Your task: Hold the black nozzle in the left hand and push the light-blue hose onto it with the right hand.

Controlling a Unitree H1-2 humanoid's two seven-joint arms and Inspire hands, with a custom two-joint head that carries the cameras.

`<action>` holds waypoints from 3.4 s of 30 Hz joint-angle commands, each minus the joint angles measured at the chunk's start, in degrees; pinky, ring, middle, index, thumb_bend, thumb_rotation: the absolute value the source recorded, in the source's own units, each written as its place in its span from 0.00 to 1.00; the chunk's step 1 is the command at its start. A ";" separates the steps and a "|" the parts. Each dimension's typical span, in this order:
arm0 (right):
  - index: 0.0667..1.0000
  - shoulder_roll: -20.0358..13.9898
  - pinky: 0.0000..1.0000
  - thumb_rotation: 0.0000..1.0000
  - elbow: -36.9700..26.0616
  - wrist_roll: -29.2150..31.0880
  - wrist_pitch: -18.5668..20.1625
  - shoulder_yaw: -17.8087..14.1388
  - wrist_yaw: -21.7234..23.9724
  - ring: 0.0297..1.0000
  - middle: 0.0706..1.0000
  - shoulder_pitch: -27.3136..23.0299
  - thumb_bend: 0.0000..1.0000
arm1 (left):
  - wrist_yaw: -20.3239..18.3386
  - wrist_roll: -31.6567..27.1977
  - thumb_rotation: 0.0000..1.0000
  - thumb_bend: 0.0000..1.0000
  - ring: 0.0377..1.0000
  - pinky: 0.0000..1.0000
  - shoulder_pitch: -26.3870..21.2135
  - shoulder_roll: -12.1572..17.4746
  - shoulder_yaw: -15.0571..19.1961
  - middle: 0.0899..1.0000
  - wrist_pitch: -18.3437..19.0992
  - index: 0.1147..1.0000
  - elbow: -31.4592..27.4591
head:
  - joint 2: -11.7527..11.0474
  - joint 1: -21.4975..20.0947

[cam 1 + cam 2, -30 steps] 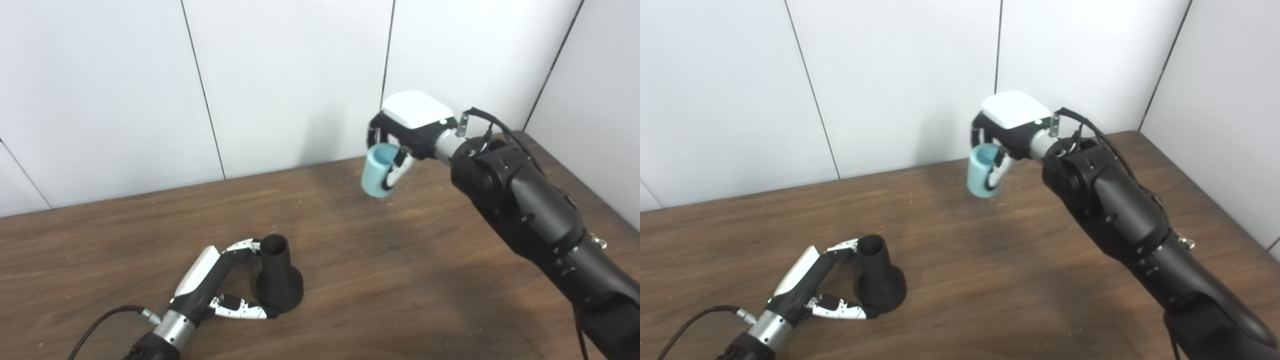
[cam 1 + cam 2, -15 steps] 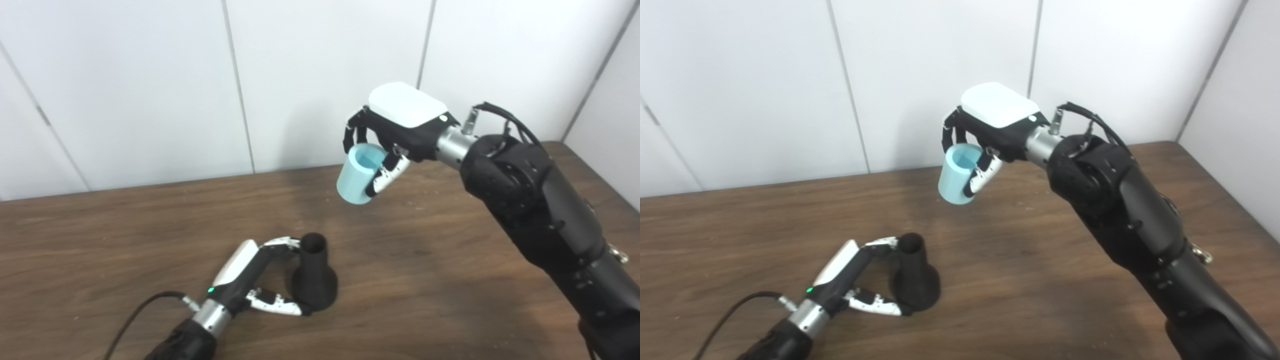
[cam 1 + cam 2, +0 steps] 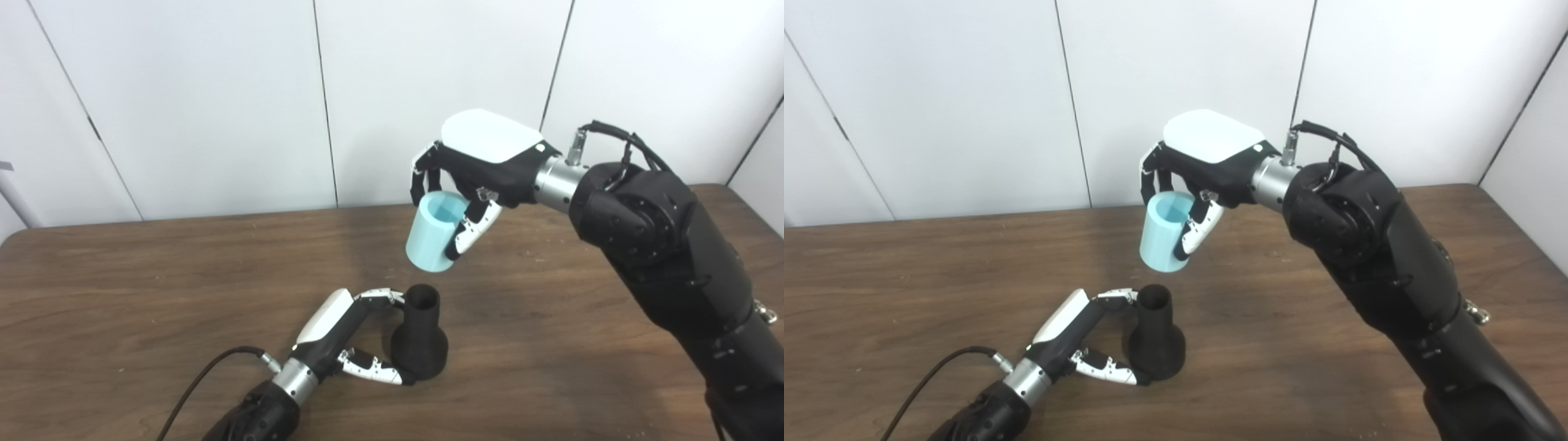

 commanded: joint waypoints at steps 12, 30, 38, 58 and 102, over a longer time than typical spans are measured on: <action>0.44 -0.50 0.18 0.00 -1.49 0.24 0.07 0.01 2.70 0.23 0.43 -5.44 0.53 | -5.38 4.64 0.07 0.52 0.84 0.86 3.98 0.30 -3.44 0.73 6.03 0.42 3.84 | 0.58 -0.20; 0.44 -0.33 0.16 0.00 -3.72 0.74 4.32 0.91 9.35 0.21 0.43 -6.80 0.53 | -5.27 4.64 0.07 0.52 0.84 0.85 4.17 0.36 -3.18 0.73 6.05 0.42 3.52 | 1.26 -0.90; 0.44 -0.26 0.18 0.00 -5.01 0.55 5.42 1.67 10.40 0.23 0.43 -6.53 0.53 | -5.33 4.74 0.07 0.52 0.84 0.85 4.33 0.47 -3.14 0.73 6.28 0.42 3.02 | 1.35 -0.94; 0.48 -0.20 0.19 0.00 -5.73 0.62 5.55 2.10 9.46 0.25 0.36 -4.53 0.52 | -5.72 4.90 0.07 0.52 0.84 0.85 4.37 0.56 -3.15 0.73 6.95 0.42 2.39 | 1.67 -0.76; 0.48 -0.08 0.20 0.00 -6.14 1.07 6.16 3.13 10.11 0.26 0.36 -3.90 0.52 | -6.50 4.42 0.07 0.52 0.85 0.88 3.97 0.59 -3.26 0.73 8.26 0.42 1.49 | 2.38 -0.37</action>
